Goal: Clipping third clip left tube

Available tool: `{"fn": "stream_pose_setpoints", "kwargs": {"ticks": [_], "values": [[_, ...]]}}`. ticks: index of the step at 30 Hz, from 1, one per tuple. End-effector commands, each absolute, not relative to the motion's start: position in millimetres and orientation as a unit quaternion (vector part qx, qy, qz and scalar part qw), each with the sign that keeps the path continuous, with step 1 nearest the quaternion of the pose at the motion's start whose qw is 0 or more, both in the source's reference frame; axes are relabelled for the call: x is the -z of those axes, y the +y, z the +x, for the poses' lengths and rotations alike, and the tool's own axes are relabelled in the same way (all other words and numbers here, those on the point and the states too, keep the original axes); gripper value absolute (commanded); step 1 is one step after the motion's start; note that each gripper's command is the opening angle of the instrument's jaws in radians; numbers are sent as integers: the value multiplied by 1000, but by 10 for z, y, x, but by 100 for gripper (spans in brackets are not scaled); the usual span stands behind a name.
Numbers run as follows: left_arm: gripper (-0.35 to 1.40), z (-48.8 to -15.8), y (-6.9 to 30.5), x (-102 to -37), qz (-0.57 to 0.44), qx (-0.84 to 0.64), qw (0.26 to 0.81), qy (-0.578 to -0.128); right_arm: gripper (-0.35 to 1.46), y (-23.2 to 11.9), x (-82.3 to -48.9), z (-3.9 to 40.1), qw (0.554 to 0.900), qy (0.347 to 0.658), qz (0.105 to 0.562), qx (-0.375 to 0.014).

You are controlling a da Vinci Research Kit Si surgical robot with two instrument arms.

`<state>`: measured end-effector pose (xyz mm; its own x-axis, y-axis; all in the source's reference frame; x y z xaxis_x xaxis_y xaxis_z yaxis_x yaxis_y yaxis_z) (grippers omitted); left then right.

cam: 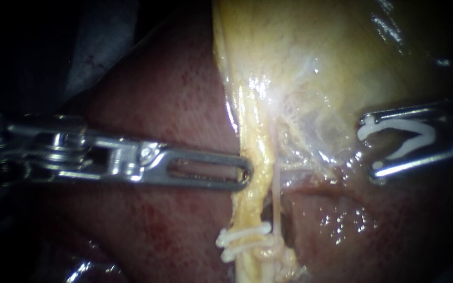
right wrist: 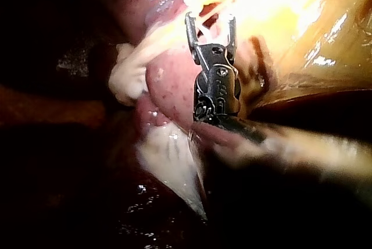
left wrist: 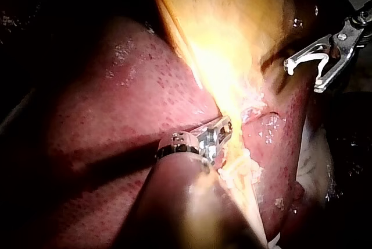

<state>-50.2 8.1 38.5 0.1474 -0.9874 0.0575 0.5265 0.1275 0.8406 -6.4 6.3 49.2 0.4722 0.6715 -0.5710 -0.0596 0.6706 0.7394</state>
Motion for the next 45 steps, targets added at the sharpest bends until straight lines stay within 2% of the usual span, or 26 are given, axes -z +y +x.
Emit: {"fn": "stream_pose_setpoints", "kwargs": {"ticks": [1, 24, 30, 35, 45], "values": [[-35, -501, 81, -385, 347, 562, 673, -332, 54, 63, -493, -64, 791, 459, 333, -231], [-35, -456, 72, -327, 358, 558, 671, -332, 54, 36, -511, -43, 794, 460, 325, -230], [-35, -457, 69, -317, 357, 560, 670, -332, 53, 23, -518, -36, 794, 461, 329, -220], [-35, -460, 67, -312, 358, 560, 669, -333, 52, 6, -527, -26, 790, 456, 340, -226], [-35, -460, 68, -310, 358, 560, 668, -333, 51, -24, -544, 18, 783, 446, 371, -224]]}}
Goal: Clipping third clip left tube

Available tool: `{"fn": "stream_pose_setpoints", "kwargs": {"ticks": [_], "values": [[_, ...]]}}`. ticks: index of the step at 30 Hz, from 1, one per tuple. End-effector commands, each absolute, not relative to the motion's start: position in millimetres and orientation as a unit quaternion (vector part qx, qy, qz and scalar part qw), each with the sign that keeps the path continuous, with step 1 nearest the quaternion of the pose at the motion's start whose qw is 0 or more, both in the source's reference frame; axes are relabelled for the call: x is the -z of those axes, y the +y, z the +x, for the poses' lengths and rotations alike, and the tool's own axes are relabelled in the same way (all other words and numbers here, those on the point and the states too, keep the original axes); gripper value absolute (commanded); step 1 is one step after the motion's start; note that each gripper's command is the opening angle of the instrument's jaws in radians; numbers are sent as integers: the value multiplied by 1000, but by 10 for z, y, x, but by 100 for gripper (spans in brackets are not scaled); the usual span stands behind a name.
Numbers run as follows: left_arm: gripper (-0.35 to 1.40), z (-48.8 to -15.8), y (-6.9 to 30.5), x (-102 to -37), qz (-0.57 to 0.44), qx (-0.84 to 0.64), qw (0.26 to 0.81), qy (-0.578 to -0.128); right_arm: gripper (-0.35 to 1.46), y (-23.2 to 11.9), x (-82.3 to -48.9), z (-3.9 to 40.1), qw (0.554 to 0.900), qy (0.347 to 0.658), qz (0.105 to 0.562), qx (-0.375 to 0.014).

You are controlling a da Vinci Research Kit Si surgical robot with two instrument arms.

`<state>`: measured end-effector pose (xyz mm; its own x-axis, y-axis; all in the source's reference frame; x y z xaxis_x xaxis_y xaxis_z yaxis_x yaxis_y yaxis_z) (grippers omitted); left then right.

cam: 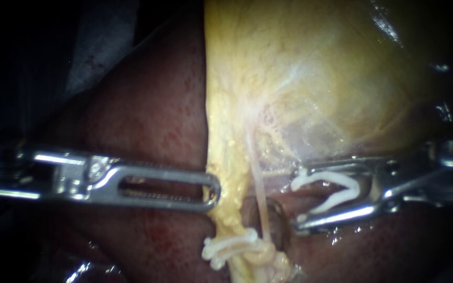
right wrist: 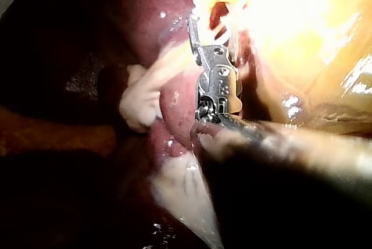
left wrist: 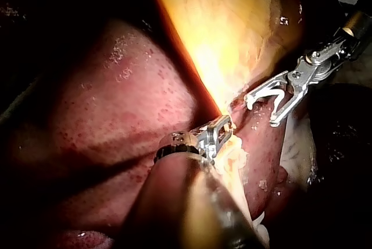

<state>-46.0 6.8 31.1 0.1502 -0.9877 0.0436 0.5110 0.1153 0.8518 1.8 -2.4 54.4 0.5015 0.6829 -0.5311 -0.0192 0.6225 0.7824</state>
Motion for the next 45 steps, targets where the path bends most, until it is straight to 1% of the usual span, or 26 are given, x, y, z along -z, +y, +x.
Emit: {"fn": "stream_pose_setpoints", "kwargs": {"ticks": [1, 6, 13, 21, 33, 41, 45], "values": [[-35, -460, 68, -310, 358, 560, 668, -333, 51, -28, -546, 21, 782, 445, 373, -224], [-35, -460, 68, -309, 358, 561, 668, -333, 51, -43, -558, 37, 782, 442, 380, -221], [-35, -461, 68, -307, 359, 561, 668, -333, 51, -54, -570, 57, 782, 440, 384, -216], [-35, -461, 68, -304, 359, 561, 668, -332, 52, -58, -579, 70, 784, 439, 388, -205], [-35, -462, 67, -302, 359, 561, 667, -332, 52, -61, -599, 86, 786, 439, 384, -208], [-35, -463, 67, -302, 359, 561, 667, -332, 51, -67, -604, 104, 784, 433, 400, -196], [-35, -463, 68, -302, 359, 562, 667, -332, 50, -67, -605, 108, 782, 430, 406, -198]]}}
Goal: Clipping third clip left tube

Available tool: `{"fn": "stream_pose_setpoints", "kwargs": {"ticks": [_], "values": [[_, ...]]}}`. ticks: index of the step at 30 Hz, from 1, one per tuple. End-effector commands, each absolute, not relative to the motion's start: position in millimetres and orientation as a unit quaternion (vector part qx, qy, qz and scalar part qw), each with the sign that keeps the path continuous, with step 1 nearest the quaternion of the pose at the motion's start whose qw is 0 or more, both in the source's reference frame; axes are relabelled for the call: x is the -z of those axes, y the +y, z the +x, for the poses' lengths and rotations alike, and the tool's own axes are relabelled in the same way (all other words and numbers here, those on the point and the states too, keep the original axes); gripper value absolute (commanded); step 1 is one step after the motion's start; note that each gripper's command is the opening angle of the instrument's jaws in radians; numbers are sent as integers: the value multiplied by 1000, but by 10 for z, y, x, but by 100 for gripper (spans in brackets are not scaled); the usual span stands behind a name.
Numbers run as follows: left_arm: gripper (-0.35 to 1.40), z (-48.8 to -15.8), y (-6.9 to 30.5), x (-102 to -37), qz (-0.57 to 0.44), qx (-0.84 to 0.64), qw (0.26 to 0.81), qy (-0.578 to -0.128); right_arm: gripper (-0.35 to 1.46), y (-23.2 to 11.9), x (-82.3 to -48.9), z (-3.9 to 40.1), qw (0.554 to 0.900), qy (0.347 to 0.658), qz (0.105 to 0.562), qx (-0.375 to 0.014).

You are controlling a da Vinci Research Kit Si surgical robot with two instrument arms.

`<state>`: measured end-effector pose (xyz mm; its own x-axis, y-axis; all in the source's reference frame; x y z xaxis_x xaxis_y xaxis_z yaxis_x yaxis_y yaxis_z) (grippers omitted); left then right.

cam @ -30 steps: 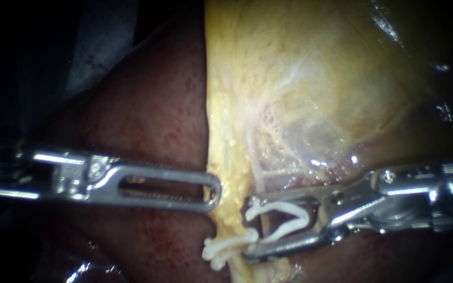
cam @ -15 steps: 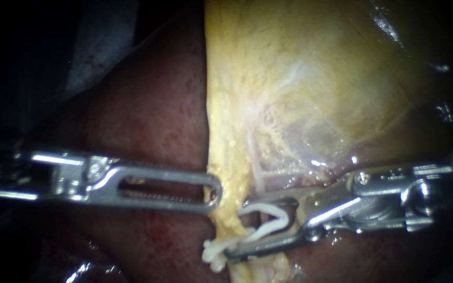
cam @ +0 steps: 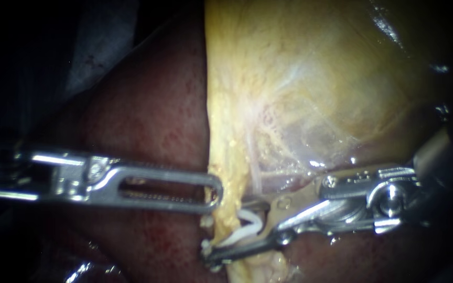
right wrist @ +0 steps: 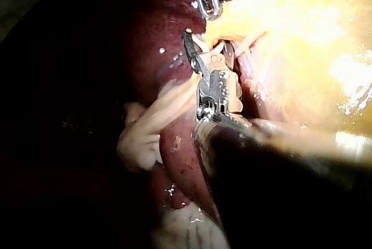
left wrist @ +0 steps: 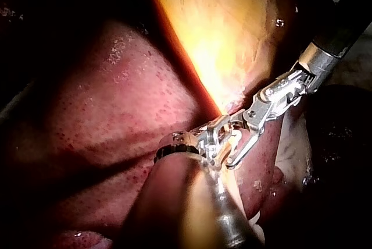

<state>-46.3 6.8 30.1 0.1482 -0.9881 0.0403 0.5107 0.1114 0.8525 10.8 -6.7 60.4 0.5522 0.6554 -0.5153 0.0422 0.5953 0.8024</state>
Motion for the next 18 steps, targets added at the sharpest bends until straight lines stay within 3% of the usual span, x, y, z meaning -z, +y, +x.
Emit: {"fn": "stream_pose_setpoints", "kwargs": {"ticks": [1, 18], "values": [[-35, -464, 68, -302, 359, 562, 667, -332, 50, -68, -605, 109, 782, 430, 406, -198], [-35, -465, 69, -303, 359, 562, 667, -332, 48, -74, -606, 126, 781, 426, 410, -202]]}}
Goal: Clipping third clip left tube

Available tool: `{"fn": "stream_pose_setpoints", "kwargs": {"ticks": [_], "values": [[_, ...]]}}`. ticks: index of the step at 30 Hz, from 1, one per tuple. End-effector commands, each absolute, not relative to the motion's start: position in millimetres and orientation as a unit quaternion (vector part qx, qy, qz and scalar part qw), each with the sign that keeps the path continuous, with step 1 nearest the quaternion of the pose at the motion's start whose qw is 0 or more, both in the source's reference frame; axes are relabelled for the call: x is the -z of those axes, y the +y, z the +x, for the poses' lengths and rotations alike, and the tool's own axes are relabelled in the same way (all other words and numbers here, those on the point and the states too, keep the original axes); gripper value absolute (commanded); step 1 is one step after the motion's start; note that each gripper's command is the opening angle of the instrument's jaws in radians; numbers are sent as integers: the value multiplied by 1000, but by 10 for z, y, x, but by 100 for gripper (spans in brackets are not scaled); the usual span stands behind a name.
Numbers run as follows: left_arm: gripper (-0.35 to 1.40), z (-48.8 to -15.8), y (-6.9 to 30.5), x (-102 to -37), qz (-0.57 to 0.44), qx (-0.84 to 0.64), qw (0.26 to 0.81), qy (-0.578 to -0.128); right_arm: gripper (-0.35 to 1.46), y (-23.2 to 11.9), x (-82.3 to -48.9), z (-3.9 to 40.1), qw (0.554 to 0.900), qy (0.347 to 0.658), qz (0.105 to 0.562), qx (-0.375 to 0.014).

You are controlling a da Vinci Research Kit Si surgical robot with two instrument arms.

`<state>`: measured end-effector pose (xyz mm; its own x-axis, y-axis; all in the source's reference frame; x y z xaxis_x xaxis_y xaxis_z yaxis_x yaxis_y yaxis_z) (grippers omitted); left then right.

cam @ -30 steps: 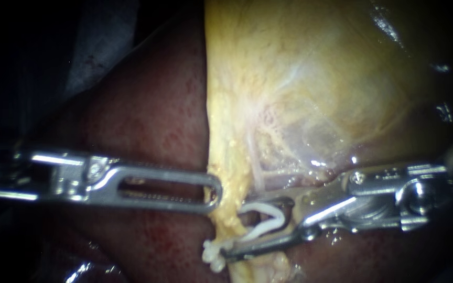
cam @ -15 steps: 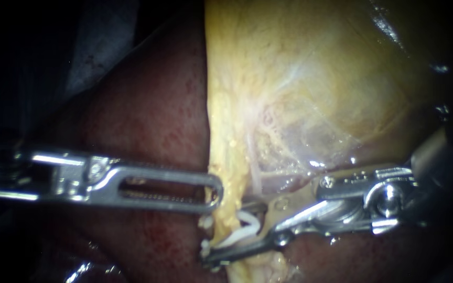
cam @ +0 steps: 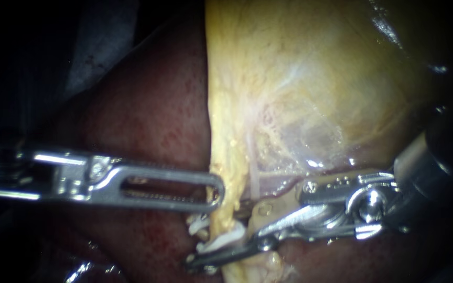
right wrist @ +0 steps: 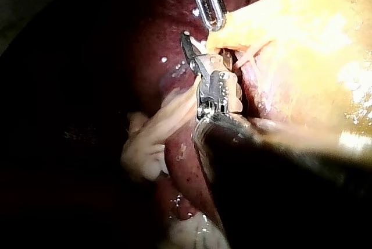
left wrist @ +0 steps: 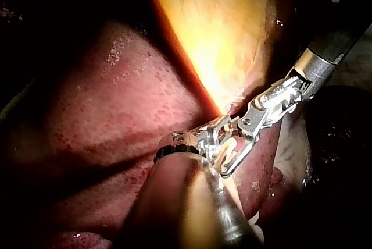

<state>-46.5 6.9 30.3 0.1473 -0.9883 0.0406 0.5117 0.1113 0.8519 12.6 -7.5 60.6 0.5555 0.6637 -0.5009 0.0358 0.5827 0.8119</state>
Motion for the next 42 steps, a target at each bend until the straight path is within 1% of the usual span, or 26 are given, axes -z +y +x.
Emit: {"fn": "stream_pose_setpoints", "kwargs": {"ticks": [1, 9, 16, 23, 25, 28, 38, 40, 42], "values": [[-35, -465, 69, -303, 359, 562, 667, -332, 48, -75, -606, 126, 781, 426, 410, -202], [-35, -465, 70, -306, 359, 562, 667, -332, 48, -72, -603, 124, 780, 426, 411, -201], [-35, -462, 71, -312, 358, 561, 668, -333, 48, -63, -588, 122, 777, 426, 416, -203], [-35, -462, 72, -313, 358, 561, 668, -333, 47, -35, -559, 117, 774, 428, 411, -221], [-35, -462, 72, -313, 358, 561, 668, -333, 47, -28, -555, 117, 773, 429, 410, -225], [-35, -462, 72, -313, 358, 561, 668, -333, 47, -26, -556, 116, 773, 429, 409, -226], [-35, -462, 72, -313, 358, 561, 668, -333, 45, -34, -564, 118, 775, 429, 407, -224], [-35, -463, 71, -313, 358, 561, 668, -333, 42, -35, -567, 120, 775, 429, 406, -223], [-35, -463, 71, -313, 358, 561, 668, -333, 30, -37, -570, 121, 775, 429, 406, -225]]}}
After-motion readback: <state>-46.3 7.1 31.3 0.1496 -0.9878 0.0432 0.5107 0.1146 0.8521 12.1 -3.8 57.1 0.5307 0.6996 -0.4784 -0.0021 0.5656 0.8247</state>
